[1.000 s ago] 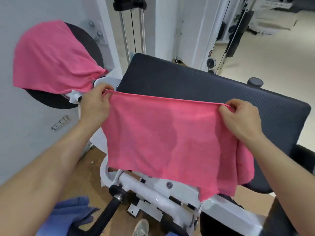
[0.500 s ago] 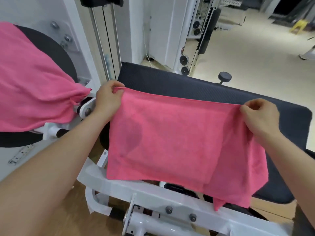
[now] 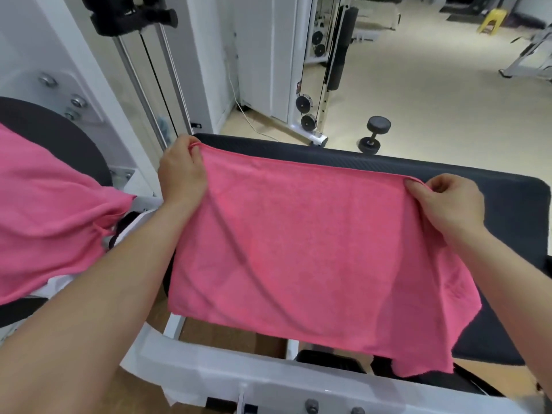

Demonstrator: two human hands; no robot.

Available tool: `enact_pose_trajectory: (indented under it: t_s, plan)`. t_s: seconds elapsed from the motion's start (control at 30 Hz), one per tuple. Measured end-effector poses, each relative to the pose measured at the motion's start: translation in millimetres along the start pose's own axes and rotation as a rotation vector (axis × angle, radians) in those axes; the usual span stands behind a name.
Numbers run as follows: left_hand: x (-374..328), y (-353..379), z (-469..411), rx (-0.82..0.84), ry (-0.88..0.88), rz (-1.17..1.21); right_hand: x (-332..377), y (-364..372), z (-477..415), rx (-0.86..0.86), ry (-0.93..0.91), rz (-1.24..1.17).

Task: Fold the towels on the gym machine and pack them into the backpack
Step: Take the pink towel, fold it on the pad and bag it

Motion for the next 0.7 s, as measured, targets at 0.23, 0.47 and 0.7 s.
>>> enact_pose_trajectory:
  t_s: [0.23,0.47,0.7]
  plan:
    - [1,7,-11,0.034,0.009,-0.060,0,-8,-10,0.173,0.291,-0.298]
    - [-7,4,-5,-0.026,-0.192,-0.155,-8,-9,-12,0.151,0.256,-0.265]
    - [-94,15,136,0.373,0.455,0.191,-6,-5,-7,-0.003,0.014,-0.066]
Point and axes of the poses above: each hand's wrist, its own z-axis away from the middle knuckle, its own y-axis out of the palm, x = y × z, the point moved 5 cm from there along -z, towards the middle knuckle, and after that the axes turned 11 degrees about -x, right-handed, at the moved point
